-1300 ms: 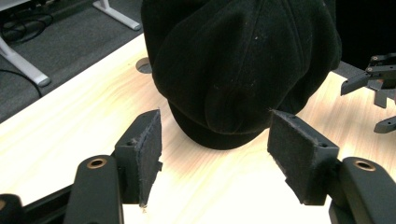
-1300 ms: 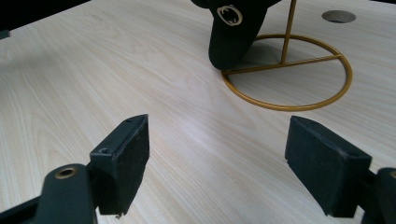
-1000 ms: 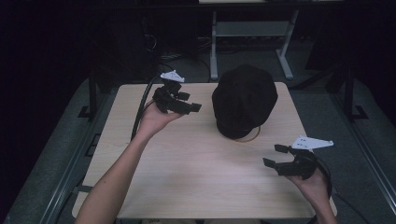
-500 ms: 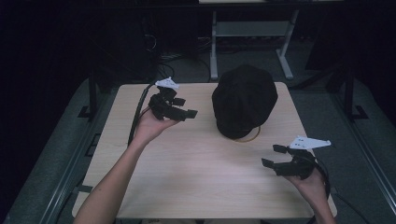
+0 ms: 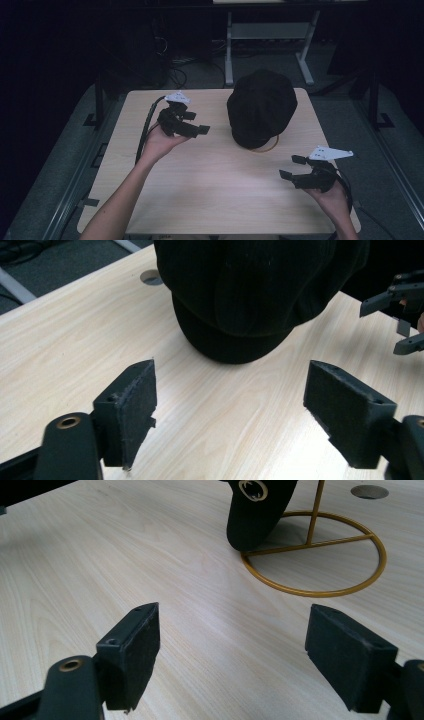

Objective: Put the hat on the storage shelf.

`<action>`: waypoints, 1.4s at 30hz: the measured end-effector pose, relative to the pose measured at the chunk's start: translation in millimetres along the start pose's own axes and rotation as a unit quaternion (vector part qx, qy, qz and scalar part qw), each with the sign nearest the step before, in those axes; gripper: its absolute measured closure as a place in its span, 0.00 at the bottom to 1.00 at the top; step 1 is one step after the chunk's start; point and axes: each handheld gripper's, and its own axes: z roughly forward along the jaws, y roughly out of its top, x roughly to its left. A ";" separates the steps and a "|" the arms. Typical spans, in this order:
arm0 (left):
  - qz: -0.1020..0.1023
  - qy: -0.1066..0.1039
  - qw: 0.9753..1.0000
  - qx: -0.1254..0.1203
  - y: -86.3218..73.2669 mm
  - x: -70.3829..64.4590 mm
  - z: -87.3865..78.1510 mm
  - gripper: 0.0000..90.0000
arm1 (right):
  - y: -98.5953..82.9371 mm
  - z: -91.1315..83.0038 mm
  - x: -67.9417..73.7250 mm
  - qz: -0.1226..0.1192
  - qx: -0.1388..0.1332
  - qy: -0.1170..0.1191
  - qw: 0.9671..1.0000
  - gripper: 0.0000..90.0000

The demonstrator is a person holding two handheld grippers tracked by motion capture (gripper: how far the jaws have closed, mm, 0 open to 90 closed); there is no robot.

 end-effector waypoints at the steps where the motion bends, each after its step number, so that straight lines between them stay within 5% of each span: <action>1: 0.003 0.001 1.000 0.001 -1.9 0.0 -0.6 0.23 | -0.1 0.2 0.0 -0.001 0.000 0.000 1.000 0.24; 42: -0.011 0.026 0.999 -0.022 -88.1 -7.0 -30.7 0.23 | -4.3 7.6 4.0 -0.010 0.017 -0.013 1.000 0.22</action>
